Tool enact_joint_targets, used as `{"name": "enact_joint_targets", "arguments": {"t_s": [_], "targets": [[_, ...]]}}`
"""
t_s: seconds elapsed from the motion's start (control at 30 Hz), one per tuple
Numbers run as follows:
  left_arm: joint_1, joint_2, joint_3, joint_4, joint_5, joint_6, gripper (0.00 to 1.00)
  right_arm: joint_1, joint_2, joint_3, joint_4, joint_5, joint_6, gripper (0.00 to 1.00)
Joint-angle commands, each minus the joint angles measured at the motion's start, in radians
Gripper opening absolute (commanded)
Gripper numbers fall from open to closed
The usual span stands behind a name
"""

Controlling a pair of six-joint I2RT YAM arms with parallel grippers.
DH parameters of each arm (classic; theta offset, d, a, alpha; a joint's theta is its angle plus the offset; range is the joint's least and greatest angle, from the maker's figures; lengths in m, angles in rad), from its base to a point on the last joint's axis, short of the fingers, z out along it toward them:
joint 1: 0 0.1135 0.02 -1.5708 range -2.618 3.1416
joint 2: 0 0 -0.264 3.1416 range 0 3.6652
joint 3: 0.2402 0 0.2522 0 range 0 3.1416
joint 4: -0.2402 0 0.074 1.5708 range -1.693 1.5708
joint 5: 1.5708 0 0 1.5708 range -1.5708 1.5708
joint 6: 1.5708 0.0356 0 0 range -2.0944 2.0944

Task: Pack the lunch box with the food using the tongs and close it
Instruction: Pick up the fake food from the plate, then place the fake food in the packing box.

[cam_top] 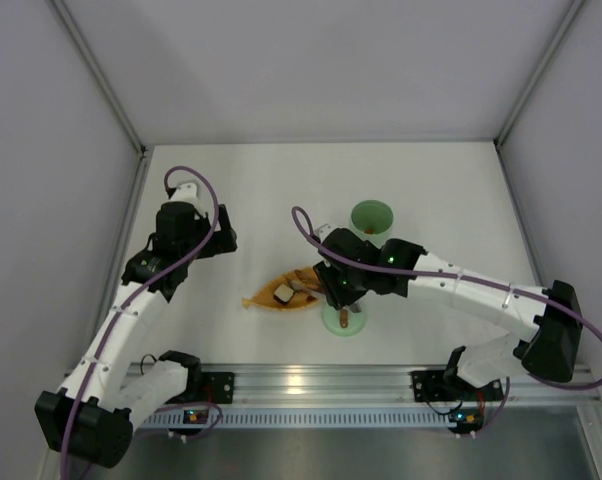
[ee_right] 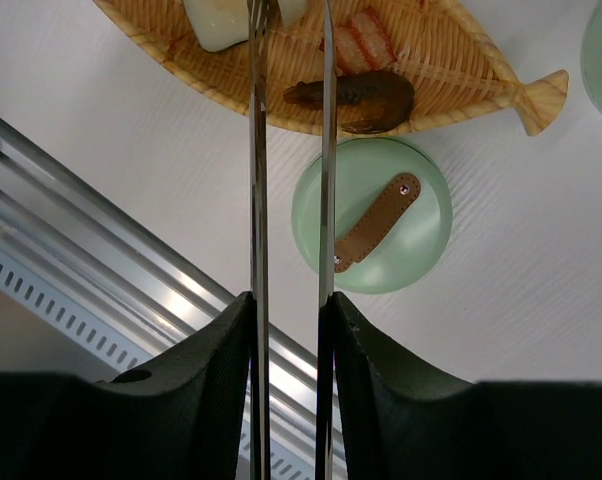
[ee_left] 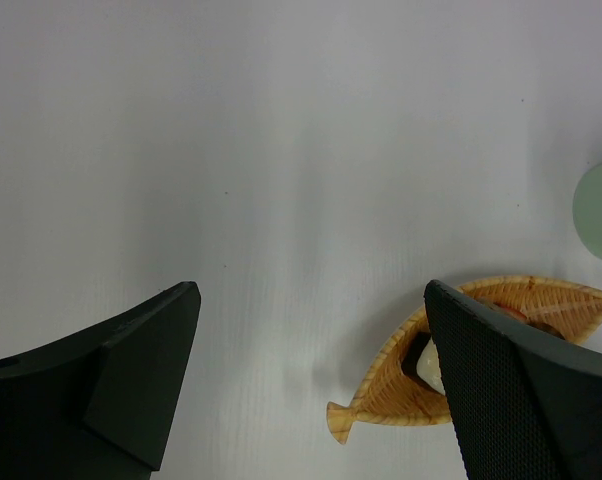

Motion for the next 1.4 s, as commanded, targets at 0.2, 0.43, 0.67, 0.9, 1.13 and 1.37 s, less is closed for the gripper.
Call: {"name": "enact_joint_targets", "arguments": {"t_s": [0.2, 0.43, 0.67, 0.9, 1.13, 1.37], "targets": [[0.003, 0.006, 0.017, 0.023, 0.007, 0.010, 0.99, 0.017, -0.012, 0.012, 0.057, -0.004, 0.008, 0.31], [0.003, 0.006, 0.018, 0.023, 0.008, 0.008, 0.99, 0.014, -0.049, 0.089, -0.017, 0.064, -0.008, 0.24], [0.003, 0.005, 0.018, 0.023, 0.010, 0.007, 0.99, -0.015, -0.106, 0.203, -0.127, 0.150, -0.029, 0.24], [0.003, 0.005, 0.018, 0.023, 0.013, 0.008, 0.99, -0.156, -0.195, 0.302, -0.239, 0.243, -0.067, 0.24], [0.003, 0.005, 0.017, 0.025, 0.013, 0.008, 0.99, -0.247, -0.245, 0.325, -0.308, 0.352, -0.081, 0.24], [0.003, 0.006, 0.018, 0.025, 0.013, 0.008, 0.99, -0.264, -0.274, 0.290, -0.325, 0.342, -0.067, 0.25]]}}
